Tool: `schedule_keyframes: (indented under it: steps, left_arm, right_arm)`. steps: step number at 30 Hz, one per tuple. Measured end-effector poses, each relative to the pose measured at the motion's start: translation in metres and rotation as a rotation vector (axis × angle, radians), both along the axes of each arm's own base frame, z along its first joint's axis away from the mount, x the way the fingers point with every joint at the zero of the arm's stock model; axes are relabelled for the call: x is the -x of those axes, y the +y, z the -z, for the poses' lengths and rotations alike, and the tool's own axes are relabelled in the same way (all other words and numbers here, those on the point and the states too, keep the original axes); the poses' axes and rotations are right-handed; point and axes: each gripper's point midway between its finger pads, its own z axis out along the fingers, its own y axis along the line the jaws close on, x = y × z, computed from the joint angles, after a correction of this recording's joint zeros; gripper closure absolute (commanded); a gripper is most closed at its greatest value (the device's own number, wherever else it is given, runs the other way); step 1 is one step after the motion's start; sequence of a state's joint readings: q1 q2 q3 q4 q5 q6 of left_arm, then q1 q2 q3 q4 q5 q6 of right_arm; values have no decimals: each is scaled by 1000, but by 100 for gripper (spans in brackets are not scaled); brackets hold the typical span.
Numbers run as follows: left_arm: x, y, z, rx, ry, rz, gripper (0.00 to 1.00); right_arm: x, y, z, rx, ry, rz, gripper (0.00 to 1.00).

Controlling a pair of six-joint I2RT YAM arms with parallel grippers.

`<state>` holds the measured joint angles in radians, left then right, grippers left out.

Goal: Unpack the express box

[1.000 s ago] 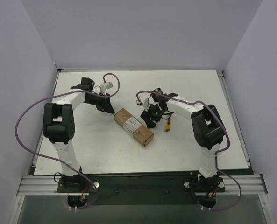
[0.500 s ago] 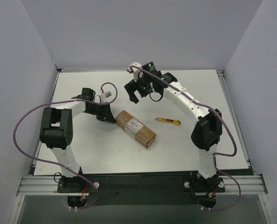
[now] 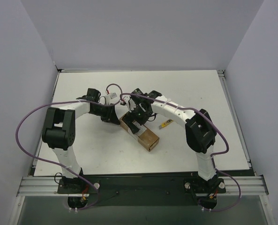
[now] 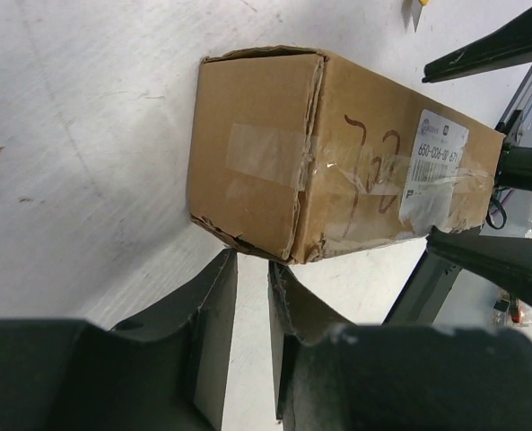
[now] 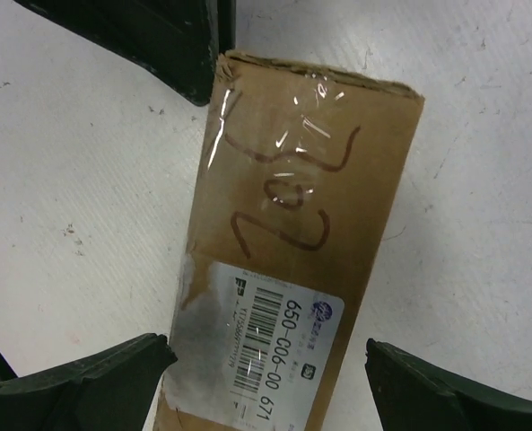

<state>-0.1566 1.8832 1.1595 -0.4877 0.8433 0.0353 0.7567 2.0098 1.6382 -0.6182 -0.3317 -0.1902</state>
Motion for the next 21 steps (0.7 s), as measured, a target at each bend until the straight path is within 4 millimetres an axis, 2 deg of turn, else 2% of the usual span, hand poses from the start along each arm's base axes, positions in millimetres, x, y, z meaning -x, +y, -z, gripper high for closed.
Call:
schedule_keyframes:
  steps: [10,11,16,17,21]
  left_arm:
    - [5,-13,3,7,3,34,70]
    - [5,-14,3,8,2,33,70]
    - [4,-15,4,11,9,26,70]
    - [4,-15,4,11,12,26,70]
    - [4,-16,7,14,24,26,70]
  right_arm:
    - [8,7,-1,-15,19,-19,0]
    - [9,7,-1,-13,19,-19,6]
    - [6,3,1,14,-4,-12,15]
    - [4,2,1,24,-14,-9,20]
    - [3,-1,-1,36,-20,-4,25]
